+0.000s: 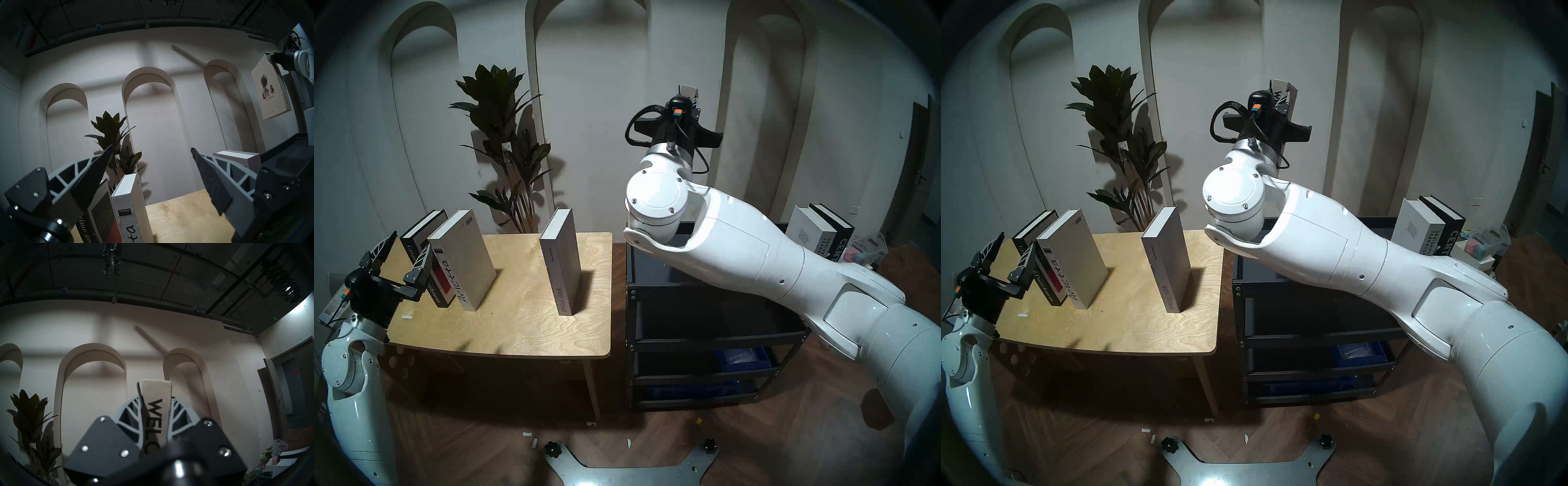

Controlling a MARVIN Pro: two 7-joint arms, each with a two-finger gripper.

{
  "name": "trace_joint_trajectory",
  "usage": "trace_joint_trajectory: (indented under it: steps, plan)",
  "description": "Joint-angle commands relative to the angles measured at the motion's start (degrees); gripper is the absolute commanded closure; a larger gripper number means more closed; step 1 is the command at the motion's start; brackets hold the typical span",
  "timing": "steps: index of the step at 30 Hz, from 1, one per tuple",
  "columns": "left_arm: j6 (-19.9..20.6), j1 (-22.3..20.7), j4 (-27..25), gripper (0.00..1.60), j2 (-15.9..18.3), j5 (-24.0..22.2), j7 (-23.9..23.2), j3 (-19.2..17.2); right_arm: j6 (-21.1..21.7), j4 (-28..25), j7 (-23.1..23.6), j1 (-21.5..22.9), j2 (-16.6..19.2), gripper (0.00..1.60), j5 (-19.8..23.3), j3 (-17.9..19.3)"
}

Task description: Move the books from the display table onto the shelf, standing them upright with spines facing out and tallest at one end

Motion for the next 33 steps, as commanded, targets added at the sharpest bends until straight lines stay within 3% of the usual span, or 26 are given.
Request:
trace_joint_trajectory:
  steps: [1, 17, 32, 33]
  plan:
    - [-0.2, -0.2, -0.6, 0.0, 0.2, -0.1, -0.1, 0.0, 0.4, -3.9, 2.0, -1.5, 6.2, 1.6, 0.6, 2.2]
    - [-0.2, -0.3, -0.5, 0.0, 0.2, -0.1, 0.0, 0.0, 1.2, -7.9, 7.7, -5.4, 17.2, 1.6, 4.6, 6.5]
    - [-0.2, -0.3, -0.5, 0.0, 0.3, -0.1, 0.1, 0.0, 3.5, -9.4, 19.3, -8.9, 27.6, 1.6, 9.0, 8.4]
    - [-0.2, -0.3, -0.6, 0.0, 0.3, -0.1, 0.1, 0.0, 3.5, -11.4, 22.6, -9.2, 33.1, 1.6, 9.9, 7.7]
